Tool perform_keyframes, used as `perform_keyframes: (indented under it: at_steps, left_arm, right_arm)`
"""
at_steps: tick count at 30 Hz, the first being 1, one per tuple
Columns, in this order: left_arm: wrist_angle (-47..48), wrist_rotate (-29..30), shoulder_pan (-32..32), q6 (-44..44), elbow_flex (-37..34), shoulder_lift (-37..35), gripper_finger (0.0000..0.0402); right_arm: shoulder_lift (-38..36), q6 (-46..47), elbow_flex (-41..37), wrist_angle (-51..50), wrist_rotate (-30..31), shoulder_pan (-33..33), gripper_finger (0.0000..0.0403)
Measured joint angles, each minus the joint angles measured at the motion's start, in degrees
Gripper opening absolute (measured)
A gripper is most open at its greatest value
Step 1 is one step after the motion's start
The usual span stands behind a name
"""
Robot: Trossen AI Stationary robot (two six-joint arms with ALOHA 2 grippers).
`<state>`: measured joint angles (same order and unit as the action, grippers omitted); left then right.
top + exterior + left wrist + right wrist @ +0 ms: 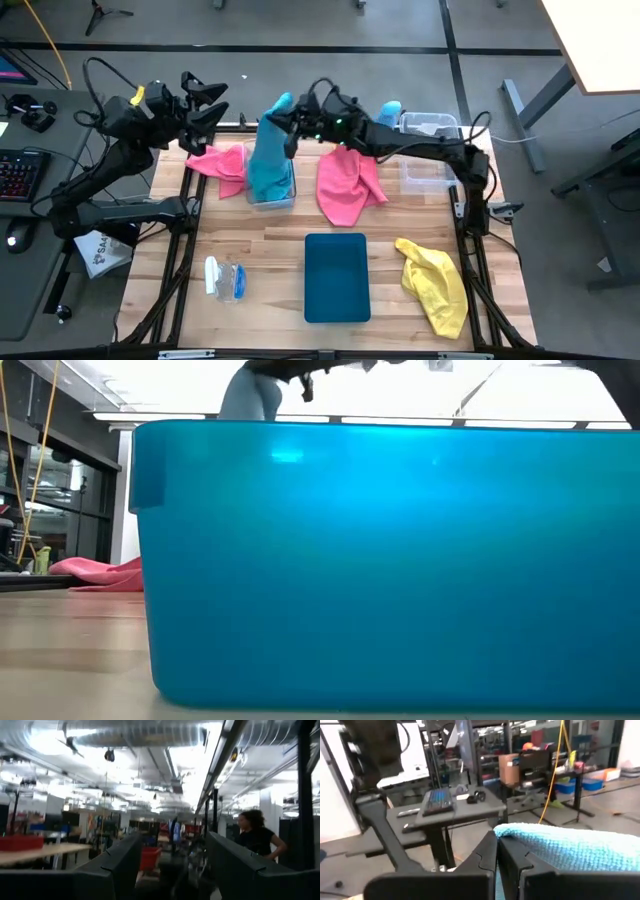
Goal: Sort microfiber towel by color & place in baskets
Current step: Put the blue towel into the left transparent bin
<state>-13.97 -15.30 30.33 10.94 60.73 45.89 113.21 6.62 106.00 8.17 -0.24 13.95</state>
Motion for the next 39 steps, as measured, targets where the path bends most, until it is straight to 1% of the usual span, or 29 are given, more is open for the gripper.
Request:
perform_keyframes:
  at_steps: [5, 10, 14, 16, 21, 25, 28, 30, 32, 35, 39]
  left_arm:
    - [-3.28, -0.06, 0.00, 0.30, 0.00, -0.85, 0.0209]
    - [-3.55, 0.00, 0.00, 2.59, 0.00, -0.95, 0.0209]
    - [-3.48, 0.12, 0.00, 4.01, 0.00, -0.94, 0.0209]
    - [-3.46, 0.12, 0.02, 4.39, 0.00, -0.94, 0.0209]
    - [-3.41, 0.12, 0.02, 6.39, 0.00, -0.92, 0.0209]
    - [-3.35, 0.12, 0.02, 6.95, 0.00, -0.92, 0.0209]
    - [-3.28, 0.12, 0.02, 6.97, 0.00, -0.92, 0.0209]
    - [-3.09, 0.12, 0.02, 6.96, 0.00, -0.92, 0.0209]
    - [-2.79, 0.12, 0.02, 6.96, 0.00, -0.92, 0.0209]
    - [-2.53, 0.12, 0.02, 6.95, 0.00, -0.91, 0.0209]
    - [-2.19, 0.12, 0.02, 6.93, 0.00, -0.90, 0.0209]
  right_arm:
    - [5.92, 4.79, 0.02, 5.99, -5.40, -0.82, 0.0000]
    - [11.52, 7.91, 0.01, 5.67, -6.89, -1.11, 0.0000]
    - [15.39, 10.86, 0.02, 5.76, -9.97, -1.20, 0.0000]
    - [17.02, 12.23, 0.01, 4.52, -10.97, -1.24, 0.0000]
    - [19.47, 14.95, 0.00, -0.82, -11.18, -1.24, 0.0000]
    - [19.38, 16.47, 0.02, -7.27, -8.60, -1.23, 0.0000]
    - [19.27, 17.39, 0.02, -10.80, -8.34, -0.79, 0.0005]
    - [19.01, 18.30, 0.02, -13.53, -8.36, -0.49, 0.0018]
    - [18.99, 18.42, 0.09, -17.66, -8.34, -0.32, 0.0042]
    - [18.88, 17.51, 0.15, -21.29, -8.43, -0.28, 0.0095]
    - [17.83, 16.51, 0.17, -20.94, -9.29, -0.50, 0.0175]
